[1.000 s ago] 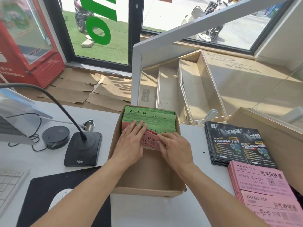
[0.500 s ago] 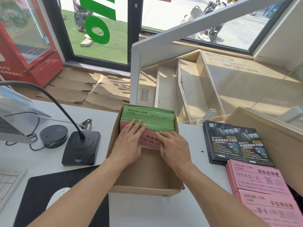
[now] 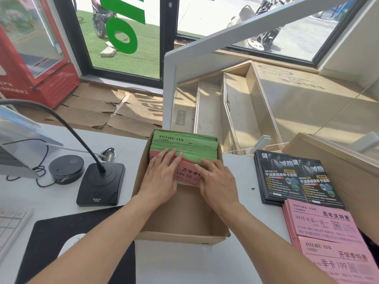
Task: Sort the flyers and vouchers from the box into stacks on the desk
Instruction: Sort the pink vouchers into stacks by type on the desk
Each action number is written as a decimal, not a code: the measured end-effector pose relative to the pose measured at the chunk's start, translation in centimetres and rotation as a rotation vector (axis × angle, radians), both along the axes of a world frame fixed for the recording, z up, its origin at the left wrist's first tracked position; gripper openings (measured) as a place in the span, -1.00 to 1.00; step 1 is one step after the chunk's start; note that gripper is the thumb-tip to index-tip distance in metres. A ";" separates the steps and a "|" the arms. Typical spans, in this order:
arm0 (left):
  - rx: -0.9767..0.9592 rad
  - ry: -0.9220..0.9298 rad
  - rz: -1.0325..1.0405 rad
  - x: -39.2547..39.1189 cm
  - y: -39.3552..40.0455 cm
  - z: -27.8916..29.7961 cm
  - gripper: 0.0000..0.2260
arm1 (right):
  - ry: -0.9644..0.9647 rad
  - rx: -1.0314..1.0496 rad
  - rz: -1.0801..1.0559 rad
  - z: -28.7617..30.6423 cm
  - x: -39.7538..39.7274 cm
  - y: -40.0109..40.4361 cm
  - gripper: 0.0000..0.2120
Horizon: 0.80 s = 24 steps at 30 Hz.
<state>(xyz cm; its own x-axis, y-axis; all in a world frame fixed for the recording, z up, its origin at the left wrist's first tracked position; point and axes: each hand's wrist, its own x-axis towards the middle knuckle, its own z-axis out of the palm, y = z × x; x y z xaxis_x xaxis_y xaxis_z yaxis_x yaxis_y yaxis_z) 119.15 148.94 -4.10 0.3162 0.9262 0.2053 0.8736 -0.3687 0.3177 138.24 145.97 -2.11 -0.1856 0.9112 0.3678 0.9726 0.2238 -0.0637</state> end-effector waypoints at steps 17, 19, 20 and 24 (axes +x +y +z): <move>0.144 -0.108 0.035 -0.7 -0.1 0.6 -0.54 | 0.214 -0.177 0.048 1.4 -0.1 -0.7 -0.73; 0.269 -0.152 -0.004 -1.0 -0.1 1.5 -0.68 | 0.370 -0.054 0.056 2.4 0.2 -1.3 -0.73; 0.334 -0.189 -0.044 -1.2 -0.5 2.3 -0.73 | 0.419 0.005 0.048 3.2 0.6 -1.8 -0.73; 0.498 -0.300 -0.161 -0.7 -3.3 6.3 -0.93 | 0.546 0.163 -0.012 7.0 5.0 -4.3 -0.71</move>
